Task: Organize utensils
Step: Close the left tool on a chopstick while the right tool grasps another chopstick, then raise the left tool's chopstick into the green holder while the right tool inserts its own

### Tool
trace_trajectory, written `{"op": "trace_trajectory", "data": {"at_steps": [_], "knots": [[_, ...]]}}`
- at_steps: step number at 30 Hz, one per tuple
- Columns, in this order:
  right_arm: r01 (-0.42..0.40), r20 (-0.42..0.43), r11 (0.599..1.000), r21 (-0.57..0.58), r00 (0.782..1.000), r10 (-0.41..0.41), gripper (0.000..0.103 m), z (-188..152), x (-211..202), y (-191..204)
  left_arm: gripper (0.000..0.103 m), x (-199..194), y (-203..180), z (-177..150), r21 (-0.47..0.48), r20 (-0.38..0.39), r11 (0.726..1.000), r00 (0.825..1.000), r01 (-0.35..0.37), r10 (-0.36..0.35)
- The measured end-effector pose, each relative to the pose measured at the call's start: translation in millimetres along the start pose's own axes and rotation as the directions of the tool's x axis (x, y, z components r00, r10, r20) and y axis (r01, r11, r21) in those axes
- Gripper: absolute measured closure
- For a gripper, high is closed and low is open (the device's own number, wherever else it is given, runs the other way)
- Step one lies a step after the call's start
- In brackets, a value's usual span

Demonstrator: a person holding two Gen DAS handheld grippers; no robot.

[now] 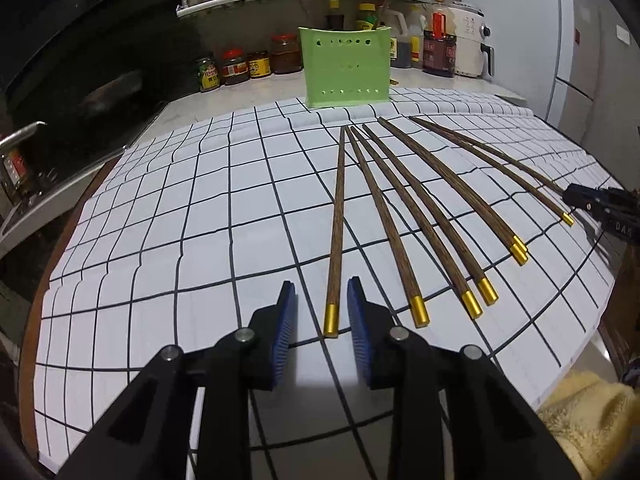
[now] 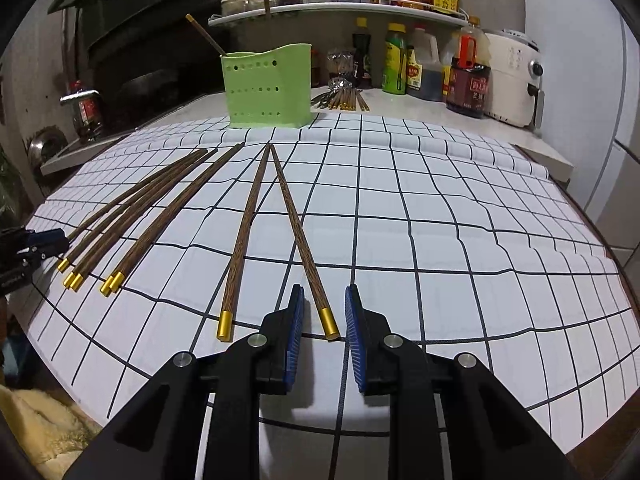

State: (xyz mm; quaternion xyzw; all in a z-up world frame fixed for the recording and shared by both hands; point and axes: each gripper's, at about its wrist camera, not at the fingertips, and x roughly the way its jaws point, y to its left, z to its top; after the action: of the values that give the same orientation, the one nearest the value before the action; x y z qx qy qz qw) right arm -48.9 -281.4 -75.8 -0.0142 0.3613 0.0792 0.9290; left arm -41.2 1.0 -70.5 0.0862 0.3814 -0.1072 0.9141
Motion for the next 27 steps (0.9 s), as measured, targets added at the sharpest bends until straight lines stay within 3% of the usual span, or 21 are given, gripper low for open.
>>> {"op": "trace_trajectory", "data": {"at_steps": [6,9,14,19,27], "knots": [[-0.016,0.002,1.000,0.004,1.000,0.016,0.081,-1,0,-3,0.080,0,-2,-2,0.008,0.027,1.000,1.000,0.001,-0.001],[-0.038,0.003,0.999,-0.001,0.999,0.038,0.091,-2,-1,-2,0.085,0,-6,-3,0.037,0.040,0.999,0.999,-0.001,0.000],[-0.019,0.005,0.999,-0.035,1.000,0.019,0.096,-1,-1,7,0.096,3,-8,0,0.059,0.053,0.998,0.998,0.018,-0.021],[-0.023,0.001,0.999,-0.026,1.000,0.023,0.096,0,-1,5,0.096,3,-4,3,0.035,0.061,0.997,0.996,0.069,-0.071],[-0.023,-0.004,1.000,-0.002,1.000,0.023,0.096,3,1,4,0.096,1,-1,6,-0.016,0.048,0.996,0.995,0.093,-0.092]]}}
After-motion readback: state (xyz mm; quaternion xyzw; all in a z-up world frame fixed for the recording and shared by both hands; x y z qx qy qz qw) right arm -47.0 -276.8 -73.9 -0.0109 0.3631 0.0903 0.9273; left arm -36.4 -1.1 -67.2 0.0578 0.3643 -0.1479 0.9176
